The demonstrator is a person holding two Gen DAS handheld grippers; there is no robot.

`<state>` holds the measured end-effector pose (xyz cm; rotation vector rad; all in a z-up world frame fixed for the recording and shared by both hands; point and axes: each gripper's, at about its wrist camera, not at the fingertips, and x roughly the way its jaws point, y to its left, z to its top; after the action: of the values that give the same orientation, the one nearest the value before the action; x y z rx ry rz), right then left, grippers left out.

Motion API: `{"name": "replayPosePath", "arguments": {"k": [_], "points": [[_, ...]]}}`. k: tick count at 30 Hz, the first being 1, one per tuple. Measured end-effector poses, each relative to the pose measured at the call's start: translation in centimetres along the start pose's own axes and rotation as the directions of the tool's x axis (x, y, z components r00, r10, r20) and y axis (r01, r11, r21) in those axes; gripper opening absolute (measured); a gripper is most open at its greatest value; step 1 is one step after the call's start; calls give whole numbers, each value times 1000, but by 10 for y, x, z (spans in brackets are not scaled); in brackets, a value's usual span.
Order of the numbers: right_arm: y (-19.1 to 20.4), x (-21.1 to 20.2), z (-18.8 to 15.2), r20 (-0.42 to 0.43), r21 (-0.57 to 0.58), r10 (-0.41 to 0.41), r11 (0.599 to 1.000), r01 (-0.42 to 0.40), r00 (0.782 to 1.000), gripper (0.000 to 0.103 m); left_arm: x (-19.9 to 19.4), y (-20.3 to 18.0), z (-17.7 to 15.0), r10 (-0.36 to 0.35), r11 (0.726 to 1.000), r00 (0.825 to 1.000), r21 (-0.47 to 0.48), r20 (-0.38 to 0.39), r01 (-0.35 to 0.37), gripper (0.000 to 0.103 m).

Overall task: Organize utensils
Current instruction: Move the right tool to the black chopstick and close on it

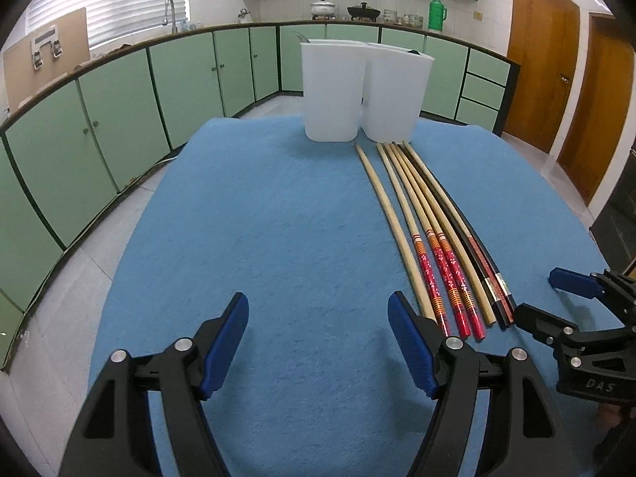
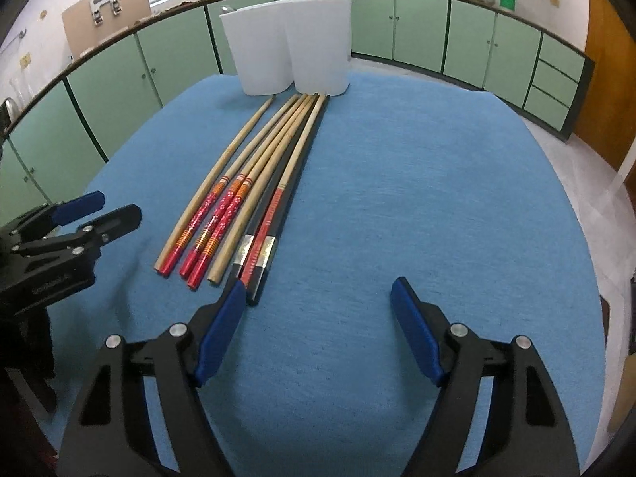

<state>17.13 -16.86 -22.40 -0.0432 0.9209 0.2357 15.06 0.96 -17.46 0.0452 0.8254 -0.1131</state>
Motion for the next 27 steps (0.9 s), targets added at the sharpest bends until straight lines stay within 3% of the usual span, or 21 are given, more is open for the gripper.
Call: {"name": "replayPosePath", "arguments": {"k": [5,9,11,13,17,19,27], "points": [[-6,-4,-1,4,14,-53,998,53,999,72,-2,4,-2,-2,1000,1000,-1,1,2,73],[-10,-6,-1,9,38,-21,999,21,1000,67,-3,2,-3,-7,1000,1000,2,1,7,73],[-5,-5,-1,10,29,-8,1000,8,1000,60,-4,0,-3,-13,1000,1000,8,1,13,73],[2,0,-1,0,12,-5,1000,5,1000,47,-5,-3,-3,-21,1000,1000,17,-1,21,74],[11,3,1,16,-19,-19,1000,19,1000,33,-8,-10,-5,-41,999,999,29,-8,41,76],[12,3,1,16,-30,1,1000,0,1000,7,-9,-13,-6,-62,998,998,32,-15,62,77],[6,0,0,22,-5,2,1000,-2,1000,6,-1,-31,-13,-71,994,995,81,-63,76,77]]}}
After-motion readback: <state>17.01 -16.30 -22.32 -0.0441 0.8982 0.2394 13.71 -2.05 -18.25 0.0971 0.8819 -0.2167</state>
